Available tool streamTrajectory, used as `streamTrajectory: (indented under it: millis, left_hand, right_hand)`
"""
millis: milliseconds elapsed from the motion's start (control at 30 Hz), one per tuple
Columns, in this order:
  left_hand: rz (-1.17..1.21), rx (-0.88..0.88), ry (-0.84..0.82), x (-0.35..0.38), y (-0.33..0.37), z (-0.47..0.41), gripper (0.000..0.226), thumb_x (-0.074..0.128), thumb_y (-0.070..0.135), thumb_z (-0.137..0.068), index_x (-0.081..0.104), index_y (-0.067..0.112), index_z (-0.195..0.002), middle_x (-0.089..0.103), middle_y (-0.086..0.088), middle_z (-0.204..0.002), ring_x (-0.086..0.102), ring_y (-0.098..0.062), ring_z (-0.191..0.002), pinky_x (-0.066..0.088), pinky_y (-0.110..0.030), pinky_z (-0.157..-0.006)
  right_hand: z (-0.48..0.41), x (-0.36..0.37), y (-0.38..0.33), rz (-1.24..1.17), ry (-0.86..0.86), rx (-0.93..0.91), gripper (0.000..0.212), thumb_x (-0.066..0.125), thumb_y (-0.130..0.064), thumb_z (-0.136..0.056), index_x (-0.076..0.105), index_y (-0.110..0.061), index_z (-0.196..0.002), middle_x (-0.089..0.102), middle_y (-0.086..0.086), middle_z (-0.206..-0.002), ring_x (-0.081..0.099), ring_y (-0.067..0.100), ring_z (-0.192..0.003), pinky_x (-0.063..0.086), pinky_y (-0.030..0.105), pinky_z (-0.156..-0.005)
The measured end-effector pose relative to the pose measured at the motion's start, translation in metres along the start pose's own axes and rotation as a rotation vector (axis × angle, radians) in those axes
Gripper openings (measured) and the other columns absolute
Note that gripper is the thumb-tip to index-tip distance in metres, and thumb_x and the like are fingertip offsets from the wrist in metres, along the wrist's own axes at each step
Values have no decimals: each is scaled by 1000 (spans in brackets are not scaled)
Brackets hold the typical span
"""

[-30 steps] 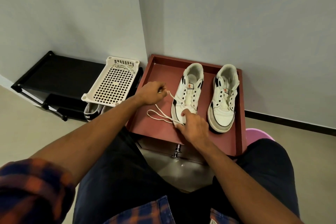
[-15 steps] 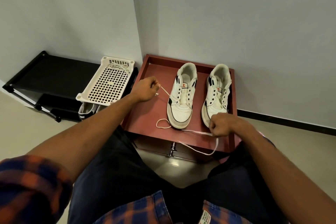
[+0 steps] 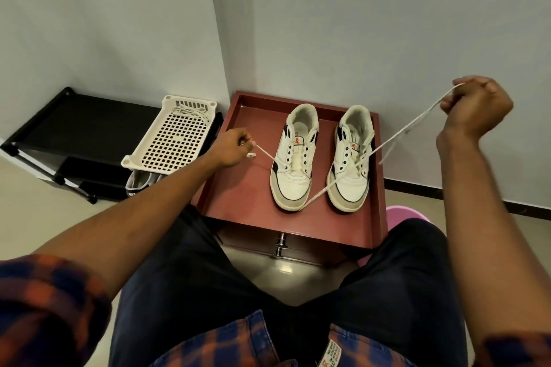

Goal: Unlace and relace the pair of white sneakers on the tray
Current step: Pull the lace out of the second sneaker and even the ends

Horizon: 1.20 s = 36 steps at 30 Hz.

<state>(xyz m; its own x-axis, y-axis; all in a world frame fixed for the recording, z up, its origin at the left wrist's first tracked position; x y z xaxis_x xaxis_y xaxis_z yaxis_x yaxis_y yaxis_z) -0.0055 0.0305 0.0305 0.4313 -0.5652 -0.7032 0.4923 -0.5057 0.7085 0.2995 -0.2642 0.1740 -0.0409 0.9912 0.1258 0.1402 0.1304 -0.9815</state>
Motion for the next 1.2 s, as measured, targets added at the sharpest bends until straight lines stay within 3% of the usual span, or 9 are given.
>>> streamTrajectory:
  millis: [100, 233, 333, 400, 633, 833, 967, 1067, 1200]
  left_hand:
    - [6, -15, 7, 1, -2, -3, 16, 62, 21, -96, 59, 11, -84, 53, 5, -74, 48, -7, -67, 38, -19, -62]
    - [22, -34, 38, 1, -10, -4, 19, 64, 23, -95, 58, 15, -79, 52, 7, -70, 48, -7, -65, 40, -23, -63]
    - [22, -41, 31, 4, -14, -5, 19, 65, 25, -92, 58, 26, -75, 55, 10, -69, 51, -7, -65, 48, -33, -72]
    - [22, -44, 15, 8, -11, 0, 12, 65, 27, -90, 61, 28, -80, 60, 11, -73, 55, -8, -68, 51, -37, -76]
    - [-111, 80, -101, 44, 24, 33, 34, 64, 36, -90, 53, 23, -120, 57, 8, -72, 60, -17, -69, 45, -31, -63]
    - [-318, 32, -137, 97, 43, 42, 61, 64, 59, -82, 43, 25, -128, 68, -6, -109, 64, -31, -99, 49, -39, -77]
    - [-351, -82, -148, 113, 37, 46, 69, 72, 64, -73, 41, 23, -119, 65, -2, -104, 64, -30, -95, 47, -37, -72]
    - [-313, -141, -141, 115, 36, 45, 67, 75, 61, -69, 41, 23, -112, 61, -1, -93, 64, -29, -88, 45, -35, -69]
    - [-271, -173, -163, 112, 31, 42, 63, 78, 59, -66, 40, 25, -104, 61, -1, -96, 62, -28, -89, 45, -34, -71]
  right_hand:
    - [1, 15, 1, 84, -52, -31, 28, 50, 2, -66, 71, -16, -60, 56, 0, -52, 50, 18, -42, 39, 27, -48]
    - [60, 49, 54, 513, -528, -9, 33, 54, 5, -82, 73, -18, -67, 62, -8, -52, 53, 6, -43, 44, 23, -48]
    - [120, 65, 115, 1079, -1090, -34, 25, 61, -11, -82, 79, -25, -74, 74, -3, -77, 68, 11, -73, 58, 32, -75]
    - [154, 65, 140, 1401, -1236, -85, 24, 64, -20, -79, 81, -30, -92, 76, -3, -99, 69, 21, -97, 56, 36, -88]
    - [194, 52, 168, 1285, -1056, 11, 14, 67, -27, -68, 72, -20, -78, 72, 4, -85, 69, 28, -87, 53, 31, -72]
    - [208, 40, 188, 1222, -1029, 161, 49, 80, -60, -67, 74, -14, -82, 75, 5, -76, 72, 22, -74, 55, 31, -68]
    - [215, 35, 197, 1159, -975, 245, 33, 86, -35, -71, 61, -16, -61, 71, 4, -69, 66, 23, -66, 49, 29, -54]
    - [207, 28, 198, 1121, -920, 382, 18, 83, -17, -73, 70, -8, -63, 72, 2, -60, 74, 18, -64, 63, 38, -69]
    - [165, 22, 164, 999, -584, 313, 18, 72, -9, -75, 68, -15, -59, 67, -4, -58, 66, 16, -63, 50, 24, -62]
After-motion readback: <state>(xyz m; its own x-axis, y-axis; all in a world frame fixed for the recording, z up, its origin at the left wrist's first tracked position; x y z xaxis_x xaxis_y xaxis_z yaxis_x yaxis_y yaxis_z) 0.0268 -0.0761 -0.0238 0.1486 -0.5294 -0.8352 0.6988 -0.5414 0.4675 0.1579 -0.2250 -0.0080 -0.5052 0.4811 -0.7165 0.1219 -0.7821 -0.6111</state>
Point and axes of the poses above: each hand's wrist, its own z-axis away from the middle knuckle, its own x-axis out of the palm, y = z × x, the point moved 4 cm from there along -z, towards the middle knuckle
